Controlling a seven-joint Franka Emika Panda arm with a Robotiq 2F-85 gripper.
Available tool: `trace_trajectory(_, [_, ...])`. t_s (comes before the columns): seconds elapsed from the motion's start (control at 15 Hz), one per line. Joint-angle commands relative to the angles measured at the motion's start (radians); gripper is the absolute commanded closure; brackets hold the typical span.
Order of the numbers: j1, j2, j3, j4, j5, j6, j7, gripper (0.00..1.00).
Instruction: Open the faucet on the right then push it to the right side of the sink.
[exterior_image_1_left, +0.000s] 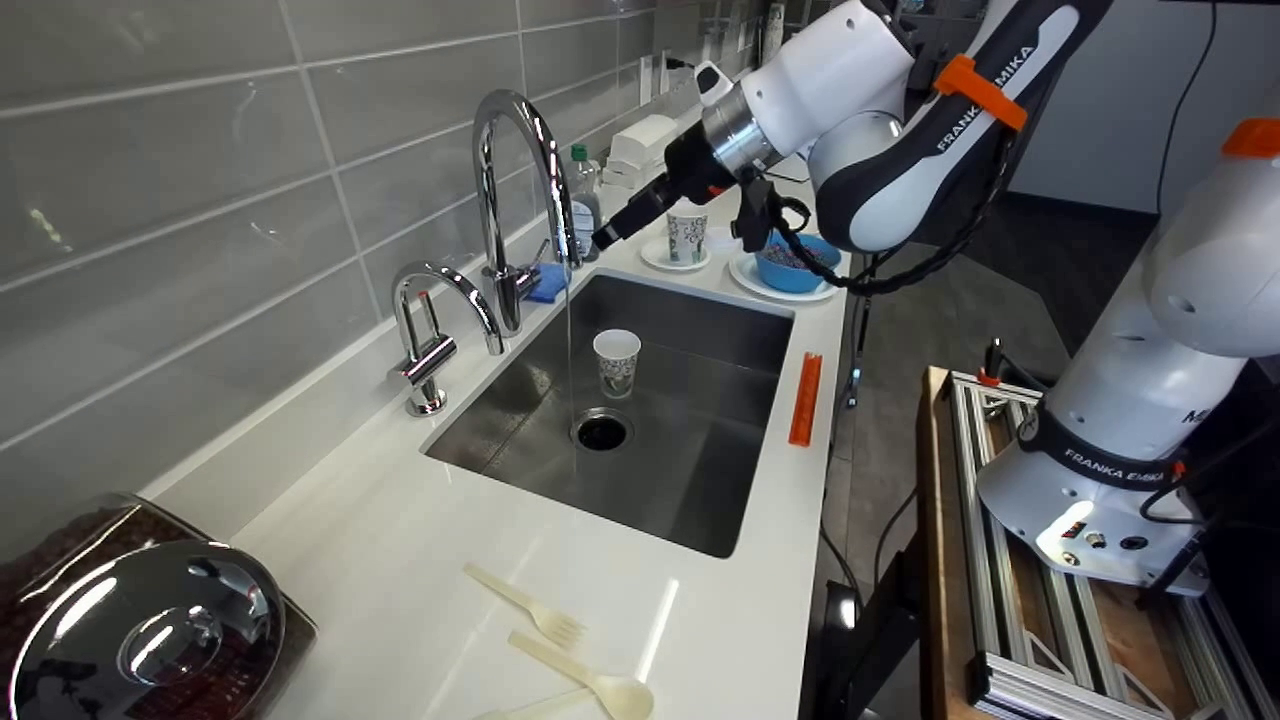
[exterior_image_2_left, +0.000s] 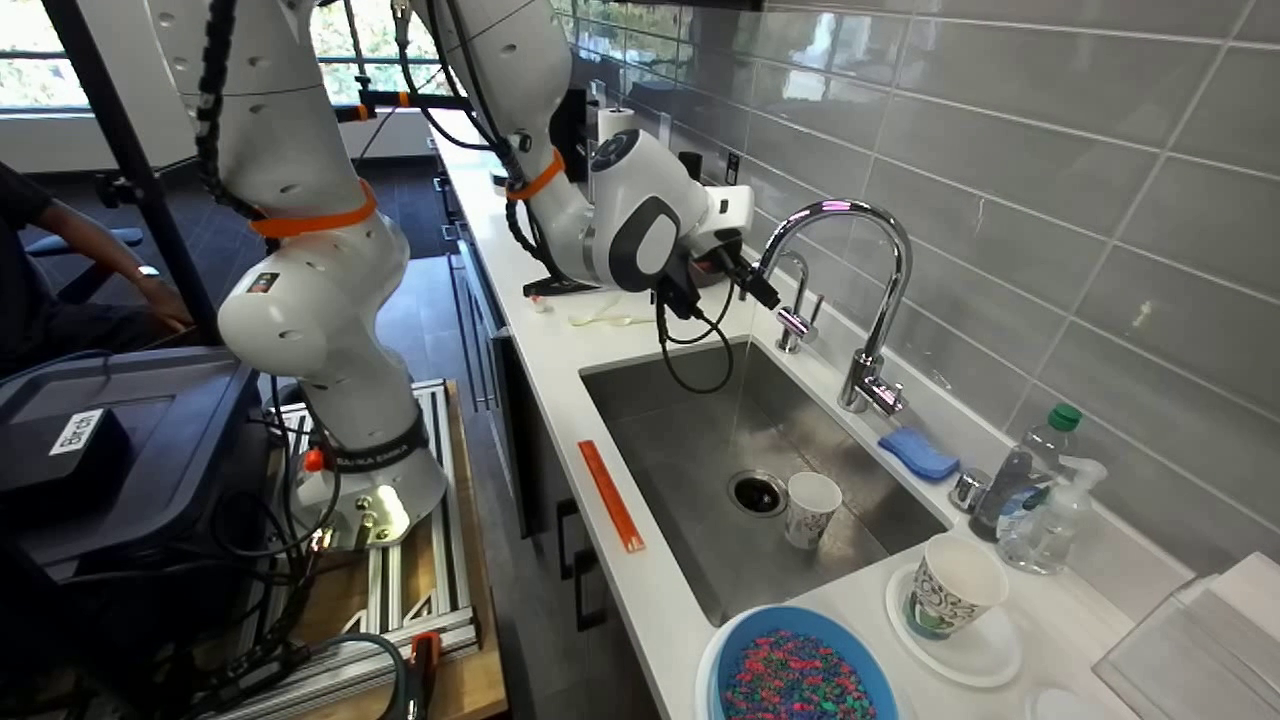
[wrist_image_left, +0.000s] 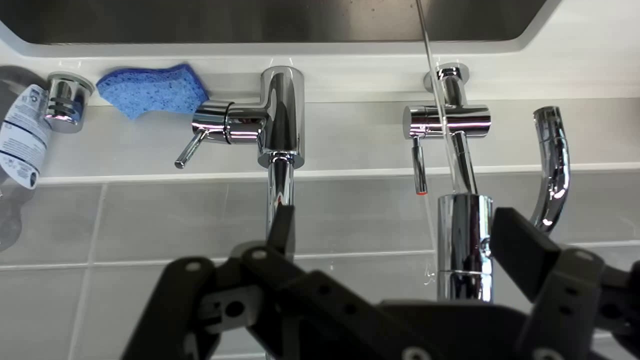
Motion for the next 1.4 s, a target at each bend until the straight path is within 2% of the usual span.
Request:
trace_trajectory(0.0, [0.014, 0.0, -0.033, 0.033, -0.099, -0.02, 0.089, 0.0])
trace_trajectory(0.33, [0.013, 0.038, -0.046, 0.104, -0.181, -0.021, 0.144, 0.0])
trace_trajectory(0.67, [0.008, 0.092, -0.039, 0.18, -0.214, -0.009, 0.145, 0.0])
trace_trajectory(0.87, [0.006, 0.109, -0.036, 0.192, -0.272, 0.004, 0.199, 0.0])
trace_trajectory(1.33, [-0.011, 0.021, -0.049, 0.146, -0.376, -0.02, 0.304, 0.0])
